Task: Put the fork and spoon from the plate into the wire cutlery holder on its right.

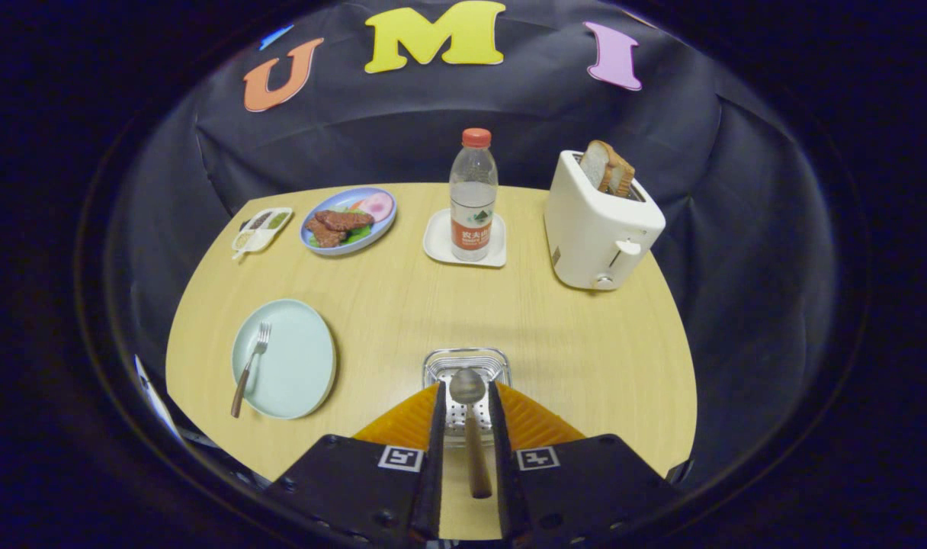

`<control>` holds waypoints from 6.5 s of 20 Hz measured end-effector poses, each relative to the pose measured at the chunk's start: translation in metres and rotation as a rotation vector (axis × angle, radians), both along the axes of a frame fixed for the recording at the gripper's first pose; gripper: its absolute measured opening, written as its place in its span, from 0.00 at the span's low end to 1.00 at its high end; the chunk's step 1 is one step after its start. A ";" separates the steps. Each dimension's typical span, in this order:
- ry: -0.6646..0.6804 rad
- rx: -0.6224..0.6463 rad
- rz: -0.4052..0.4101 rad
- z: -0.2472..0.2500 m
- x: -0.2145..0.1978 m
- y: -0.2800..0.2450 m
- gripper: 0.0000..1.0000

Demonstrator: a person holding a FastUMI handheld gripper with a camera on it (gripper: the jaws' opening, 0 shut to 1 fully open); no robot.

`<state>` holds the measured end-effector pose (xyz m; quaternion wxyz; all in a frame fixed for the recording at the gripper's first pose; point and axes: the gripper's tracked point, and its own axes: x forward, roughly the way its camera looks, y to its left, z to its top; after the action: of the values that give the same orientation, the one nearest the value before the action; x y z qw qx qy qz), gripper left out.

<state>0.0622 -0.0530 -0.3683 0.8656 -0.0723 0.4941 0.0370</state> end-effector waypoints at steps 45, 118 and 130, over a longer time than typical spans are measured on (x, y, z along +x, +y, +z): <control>0.099 0.052 0.017 -0.141 -0.077 0.297 0.14; 0.753 -0.124 -0.048 -0.023 -0.028 -0.004 0.08; 0.489 -0.083 0.046 0.000 -0.020 0.040 0.79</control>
<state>0.0423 -0.0129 -0.3684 0.7157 -0.1079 0.6880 0.0529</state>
